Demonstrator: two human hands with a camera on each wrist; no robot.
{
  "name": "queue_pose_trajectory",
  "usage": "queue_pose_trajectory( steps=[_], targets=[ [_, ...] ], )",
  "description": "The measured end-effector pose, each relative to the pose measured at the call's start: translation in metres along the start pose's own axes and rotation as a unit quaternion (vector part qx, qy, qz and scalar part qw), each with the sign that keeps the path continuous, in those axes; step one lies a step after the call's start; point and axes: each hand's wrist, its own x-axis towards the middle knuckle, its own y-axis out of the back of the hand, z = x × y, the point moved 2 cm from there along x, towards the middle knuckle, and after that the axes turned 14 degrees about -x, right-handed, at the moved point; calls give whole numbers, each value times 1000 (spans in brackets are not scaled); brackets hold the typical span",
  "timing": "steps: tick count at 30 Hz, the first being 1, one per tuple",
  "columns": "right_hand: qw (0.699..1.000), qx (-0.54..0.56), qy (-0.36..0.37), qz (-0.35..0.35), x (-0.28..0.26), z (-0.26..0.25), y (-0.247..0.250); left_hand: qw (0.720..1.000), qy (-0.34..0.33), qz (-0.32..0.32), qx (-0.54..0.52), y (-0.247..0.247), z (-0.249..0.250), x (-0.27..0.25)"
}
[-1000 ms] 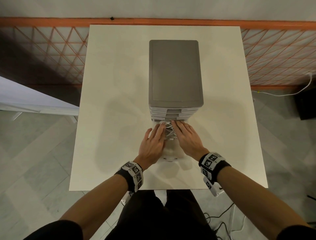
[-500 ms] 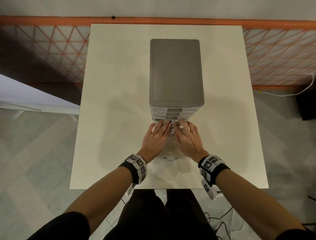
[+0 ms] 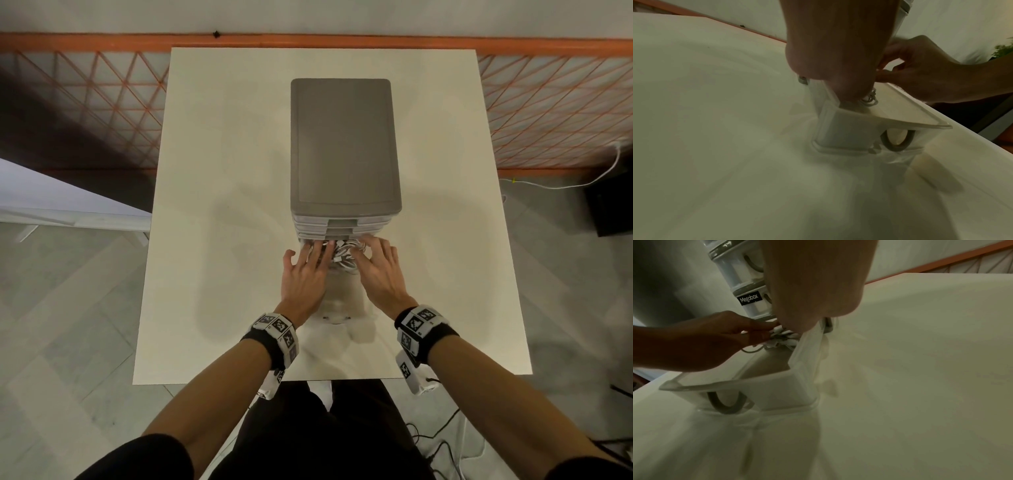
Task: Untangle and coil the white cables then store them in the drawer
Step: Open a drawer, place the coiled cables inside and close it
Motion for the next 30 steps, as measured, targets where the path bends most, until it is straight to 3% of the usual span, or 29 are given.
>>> queue_pose_trajectory(
  steps=[14,21,25,30],
  targets=[
    [990,-21,-18,-139,-11,-14,-3,990,-36,124,-56,-6,-2,-1],
    [988,-38,-38,-145,-20,-23,1,994,-28,102,-24,-13,-3,2],
    [988,-23,-39,-146,-33,-27,8,991,-28,129,-12,-13,-5,0],
    [992,90,-17,-88,-65,-35,31,990,-42,137,-15,-5,-3,-2]
  ],
)
